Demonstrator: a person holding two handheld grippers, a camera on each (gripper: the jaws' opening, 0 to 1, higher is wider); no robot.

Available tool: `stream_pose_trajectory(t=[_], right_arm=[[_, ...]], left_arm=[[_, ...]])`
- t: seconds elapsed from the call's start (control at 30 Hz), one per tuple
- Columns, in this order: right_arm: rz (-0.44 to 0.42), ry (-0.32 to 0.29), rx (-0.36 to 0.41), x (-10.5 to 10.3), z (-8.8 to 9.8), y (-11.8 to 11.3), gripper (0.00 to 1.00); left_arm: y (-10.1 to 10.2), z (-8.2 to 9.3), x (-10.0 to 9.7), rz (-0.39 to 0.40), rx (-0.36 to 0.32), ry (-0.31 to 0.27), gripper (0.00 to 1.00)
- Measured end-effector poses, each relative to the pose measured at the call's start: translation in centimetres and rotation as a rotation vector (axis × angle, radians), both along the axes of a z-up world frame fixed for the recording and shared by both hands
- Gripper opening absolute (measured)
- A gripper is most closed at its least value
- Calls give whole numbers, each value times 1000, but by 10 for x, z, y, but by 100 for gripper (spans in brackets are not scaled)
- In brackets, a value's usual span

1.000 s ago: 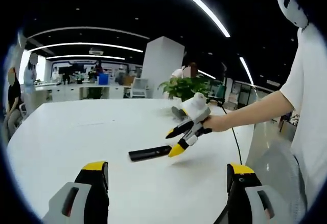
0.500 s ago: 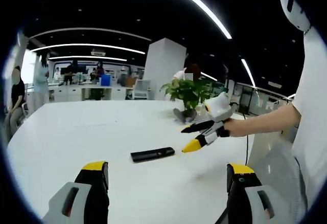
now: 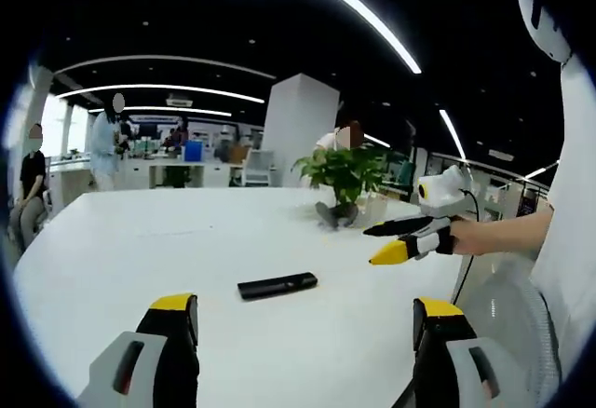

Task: Press the specified remote control buttons in sequence, fully releasing each button before pressing the next.

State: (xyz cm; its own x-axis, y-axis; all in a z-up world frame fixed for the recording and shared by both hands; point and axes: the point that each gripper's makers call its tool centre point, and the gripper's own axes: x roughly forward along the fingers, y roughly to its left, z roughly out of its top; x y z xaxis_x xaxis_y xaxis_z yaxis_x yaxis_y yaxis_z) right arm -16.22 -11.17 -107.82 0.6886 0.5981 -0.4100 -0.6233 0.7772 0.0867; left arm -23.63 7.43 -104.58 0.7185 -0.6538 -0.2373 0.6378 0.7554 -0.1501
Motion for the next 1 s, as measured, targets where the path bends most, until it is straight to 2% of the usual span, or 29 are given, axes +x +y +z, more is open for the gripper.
stream_pose_trajectory(t=[0.2,0.37,0.53,0.73,0.87,1.0], right_arm=[[-41,-12,12,-17,5,-12,99],[-89,-38,67,-25,23,-17,99],[-94,-59,89,-36,34,-15,99],[-97,-66,95,-45,40,-16,99],[-111,-73,123,-49,45,-19,99],[-121,-90,127,-52,51,-22,99]], left_arm=[[-4,4,-6,-5,-6,-12,100],[-7,4,-13,-6,-9,-14,100],[-2,5,-16,8,-19,-15,100],[11,14,-12,54,-37,-31,100],[13,16,-9,53,-5,-38,100],[16,22,-4,71,-25,-49,100]])
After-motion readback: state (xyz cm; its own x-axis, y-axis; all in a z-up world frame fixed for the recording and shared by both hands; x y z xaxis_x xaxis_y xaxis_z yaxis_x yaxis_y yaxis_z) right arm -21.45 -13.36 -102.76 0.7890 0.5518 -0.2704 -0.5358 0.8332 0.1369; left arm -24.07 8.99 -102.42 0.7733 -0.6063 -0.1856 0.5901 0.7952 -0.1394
